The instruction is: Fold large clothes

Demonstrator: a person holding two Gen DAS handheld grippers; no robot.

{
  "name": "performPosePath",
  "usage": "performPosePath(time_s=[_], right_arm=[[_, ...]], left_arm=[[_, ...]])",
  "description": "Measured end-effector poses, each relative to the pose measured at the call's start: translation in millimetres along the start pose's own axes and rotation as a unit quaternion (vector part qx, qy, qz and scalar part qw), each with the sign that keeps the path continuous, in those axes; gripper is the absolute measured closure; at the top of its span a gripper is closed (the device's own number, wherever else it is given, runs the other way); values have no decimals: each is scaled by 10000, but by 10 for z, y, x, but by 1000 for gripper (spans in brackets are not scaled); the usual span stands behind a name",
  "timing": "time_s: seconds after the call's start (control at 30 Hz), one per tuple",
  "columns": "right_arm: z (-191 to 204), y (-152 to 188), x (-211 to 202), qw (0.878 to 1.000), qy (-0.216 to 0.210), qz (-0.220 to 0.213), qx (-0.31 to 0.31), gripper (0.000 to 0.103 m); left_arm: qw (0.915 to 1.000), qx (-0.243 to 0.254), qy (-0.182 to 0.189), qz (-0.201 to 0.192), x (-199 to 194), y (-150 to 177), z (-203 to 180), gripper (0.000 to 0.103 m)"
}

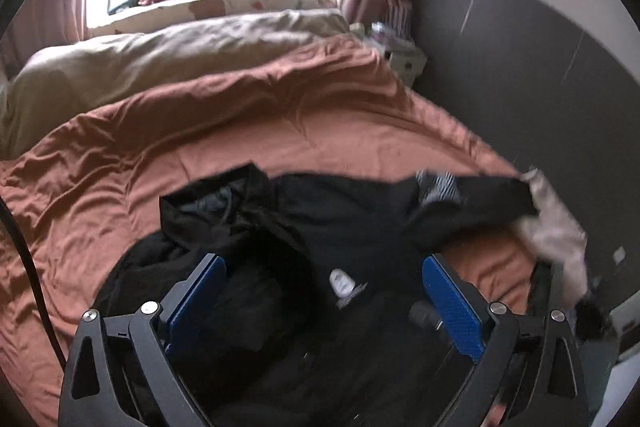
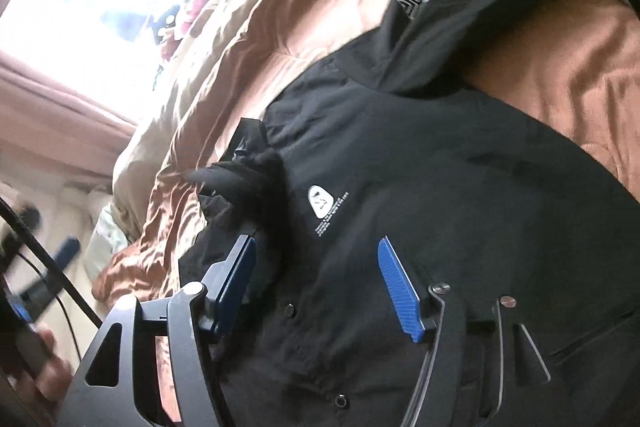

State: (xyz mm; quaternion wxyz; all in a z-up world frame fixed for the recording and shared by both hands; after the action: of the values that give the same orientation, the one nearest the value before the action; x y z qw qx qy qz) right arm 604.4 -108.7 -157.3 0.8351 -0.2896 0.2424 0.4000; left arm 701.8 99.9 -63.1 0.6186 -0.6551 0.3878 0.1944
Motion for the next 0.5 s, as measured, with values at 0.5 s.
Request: performPosePath(time_s=[0.5], right_arm=[[487,51,577,9847,492,159,-1663,41]], left_arm=[[9866,-1078,-1216,129,-336,1064,1339,9]])
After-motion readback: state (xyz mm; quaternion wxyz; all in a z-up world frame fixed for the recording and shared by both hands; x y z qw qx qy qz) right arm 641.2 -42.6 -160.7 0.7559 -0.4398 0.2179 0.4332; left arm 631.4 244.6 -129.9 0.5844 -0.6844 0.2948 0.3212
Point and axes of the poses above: each gripper's, at about its wrist camera, not at the fingertips, and x roughly the way its jaws point, z to its left, y to its underside, the point moved 5 cm from there along x, roughly the way its jaws point
